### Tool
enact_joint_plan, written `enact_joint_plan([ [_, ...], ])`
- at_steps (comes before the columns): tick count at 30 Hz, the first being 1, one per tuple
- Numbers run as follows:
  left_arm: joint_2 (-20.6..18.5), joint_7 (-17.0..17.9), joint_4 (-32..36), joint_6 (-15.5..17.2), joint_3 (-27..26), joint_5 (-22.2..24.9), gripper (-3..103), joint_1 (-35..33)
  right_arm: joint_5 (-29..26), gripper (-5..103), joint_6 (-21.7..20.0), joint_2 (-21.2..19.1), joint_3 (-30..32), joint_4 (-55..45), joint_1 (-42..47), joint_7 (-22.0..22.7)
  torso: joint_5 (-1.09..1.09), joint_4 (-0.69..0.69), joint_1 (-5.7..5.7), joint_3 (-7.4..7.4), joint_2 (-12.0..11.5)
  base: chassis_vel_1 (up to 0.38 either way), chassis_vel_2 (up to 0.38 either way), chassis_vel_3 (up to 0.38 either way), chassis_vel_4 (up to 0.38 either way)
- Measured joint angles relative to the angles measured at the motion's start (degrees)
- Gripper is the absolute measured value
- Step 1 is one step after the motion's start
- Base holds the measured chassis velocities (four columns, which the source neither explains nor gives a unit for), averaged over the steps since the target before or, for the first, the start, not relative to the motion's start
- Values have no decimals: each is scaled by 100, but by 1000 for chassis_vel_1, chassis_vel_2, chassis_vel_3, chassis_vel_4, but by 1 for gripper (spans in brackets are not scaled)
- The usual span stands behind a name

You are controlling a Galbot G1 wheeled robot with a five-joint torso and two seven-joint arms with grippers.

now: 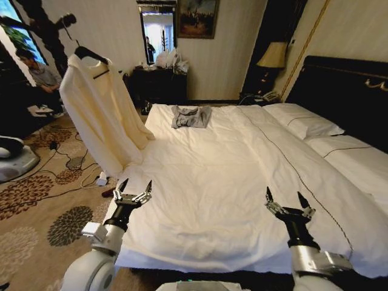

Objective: Pick up the clothes from the bed and hang them on the clothes hanger.

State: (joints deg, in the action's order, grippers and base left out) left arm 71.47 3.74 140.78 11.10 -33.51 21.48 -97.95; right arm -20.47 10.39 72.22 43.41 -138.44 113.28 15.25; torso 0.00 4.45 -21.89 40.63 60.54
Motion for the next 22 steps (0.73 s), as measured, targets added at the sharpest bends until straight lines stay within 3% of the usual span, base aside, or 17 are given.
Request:
enact_joint_plan([
  [22,-52,-1,-45,11,5,58,100,49,-34,100,8,-31,7,18,-32,-16,0,0,1,0,0,0,0,0,0],
])
